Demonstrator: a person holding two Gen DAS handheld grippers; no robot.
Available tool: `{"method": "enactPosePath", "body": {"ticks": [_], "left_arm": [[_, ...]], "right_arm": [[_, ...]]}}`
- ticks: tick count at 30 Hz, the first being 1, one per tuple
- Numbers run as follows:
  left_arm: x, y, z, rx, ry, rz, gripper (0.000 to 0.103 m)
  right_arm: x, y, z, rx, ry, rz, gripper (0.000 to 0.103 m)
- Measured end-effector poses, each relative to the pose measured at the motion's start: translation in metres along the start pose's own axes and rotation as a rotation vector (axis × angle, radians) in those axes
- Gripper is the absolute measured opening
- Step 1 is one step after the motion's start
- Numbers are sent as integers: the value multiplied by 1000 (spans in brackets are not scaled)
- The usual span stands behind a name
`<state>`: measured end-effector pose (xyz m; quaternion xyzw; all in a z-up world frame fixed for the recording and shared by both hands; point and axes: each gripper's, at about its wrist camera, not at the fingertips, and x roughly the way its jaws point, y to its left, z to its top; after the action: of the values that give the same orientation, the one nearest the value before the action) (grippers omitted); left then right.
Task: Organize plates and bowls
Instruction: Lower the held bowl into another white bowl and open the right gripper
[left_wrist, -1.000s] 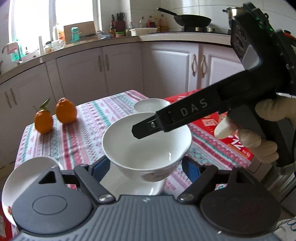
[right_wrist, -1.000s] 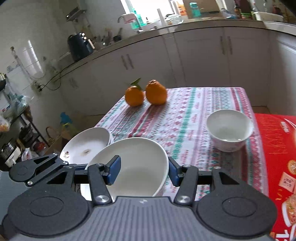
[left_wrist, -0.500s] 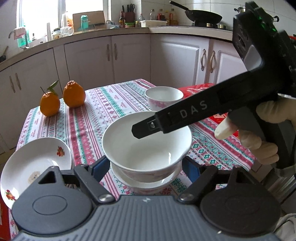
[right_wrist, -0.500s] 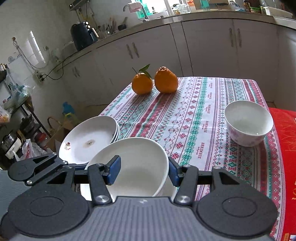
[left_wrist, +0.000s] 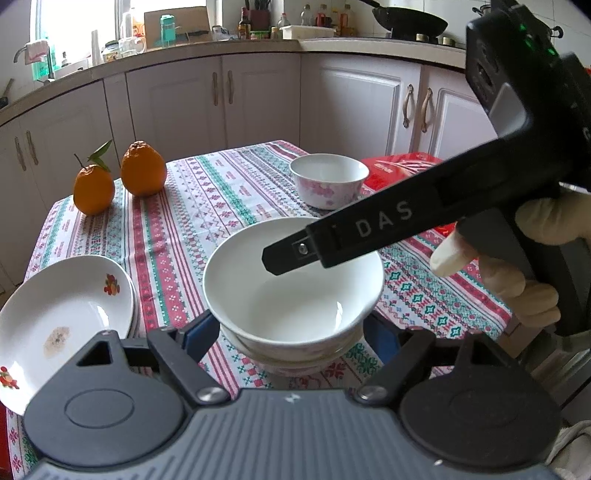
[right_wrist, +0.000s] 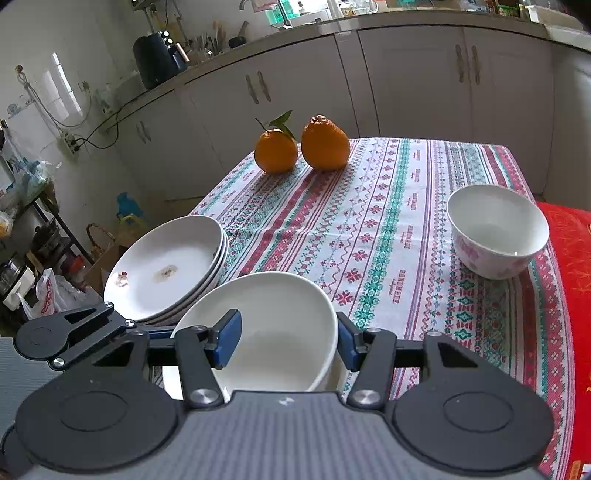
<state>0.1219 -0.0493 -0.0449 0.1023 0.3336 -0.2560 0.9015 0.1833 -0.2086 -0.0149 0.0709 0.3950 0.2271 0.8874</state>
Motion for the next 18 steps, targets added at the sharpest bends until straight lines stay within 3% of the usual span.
{"method": "enactPosePath", "body": {"ticks": [14,18], "left_arm": [[5,-1,-1,3,7,2,84],[7,-1,-2,3,12,3,85]], "right_arm": [[3,-1,-3,-14,1,-13,61],[4,-1,-3,-16,1,-5,66]]}}
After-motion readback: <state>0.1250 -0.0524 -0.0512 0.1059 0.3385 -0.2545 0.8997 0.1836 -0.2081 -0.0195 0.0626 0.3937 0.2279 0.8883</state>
